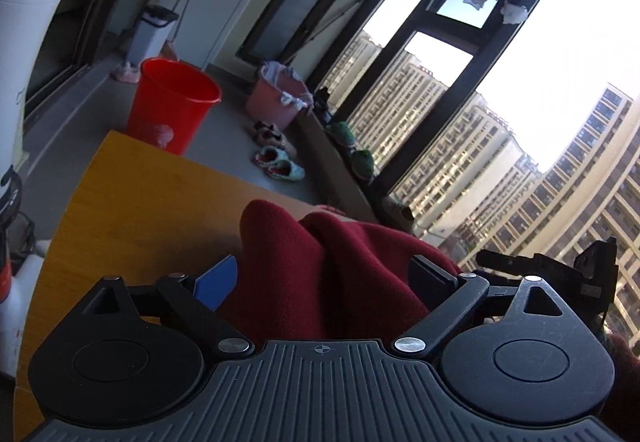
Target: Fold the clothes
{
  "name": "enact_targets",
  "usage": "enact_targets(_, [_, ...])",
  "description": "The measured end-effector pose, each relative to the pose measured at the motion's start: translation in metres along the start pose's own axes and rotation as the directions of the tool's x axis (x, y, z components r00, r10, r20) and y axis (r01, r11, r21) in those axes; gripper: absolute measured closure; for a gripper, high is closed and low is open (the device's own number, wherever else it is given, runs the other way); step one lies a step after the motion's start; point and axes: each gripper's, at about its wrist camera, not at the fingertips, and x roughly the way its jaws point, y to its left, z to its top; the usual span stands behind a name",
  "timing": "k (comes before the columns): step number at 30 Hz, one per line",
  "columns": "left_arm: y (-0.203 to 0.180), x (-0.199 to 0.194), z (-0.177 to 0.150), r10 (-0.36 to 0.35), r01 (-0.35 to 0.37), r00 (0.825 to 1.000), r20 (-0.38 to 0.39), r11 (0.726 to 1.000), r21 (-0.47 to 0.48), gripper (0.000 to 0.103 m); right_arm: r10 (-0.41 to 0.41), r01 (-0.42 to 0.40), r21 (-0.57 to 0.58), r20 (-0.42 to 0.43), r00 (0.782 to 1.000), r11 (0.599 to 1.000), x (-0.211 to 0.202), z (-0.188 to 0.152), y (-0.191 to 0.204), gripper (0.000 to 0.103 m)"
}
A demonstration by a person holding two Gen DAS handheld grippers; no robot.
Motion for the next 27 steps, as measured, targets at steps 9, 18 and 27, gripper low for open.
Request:
enact_targets(9, [0.029, 0.063, 0.005, 0.012, -0.031, 0.988, -0.155, 0.992, -0.122, 0.007, 0.020, -0.009, 0.095, -0.115, 0.993, 0.995, 0.031, -0.030, -0.025, 0.012])
enact_targets(18, [0.023, 0.070, 0.034, -0.111, 0.104, 0.993, -0.038, 0.984, -0.146, 0.058, 0.150, -0.150, 0.037, 0.016, 0.989, 0.988, 0.043, 0.007, -0.001, 0.075])
enact_targets(27, [-0.031, -0.014, 0.004, -0.224, 0.213, 0.970, 0.099, 0.971, 0.111, 0.059, 0.217, -0.172, -0.326, 0.107, 0.970, 0.930, -0.035, -0.010, 0.045, 0.075])
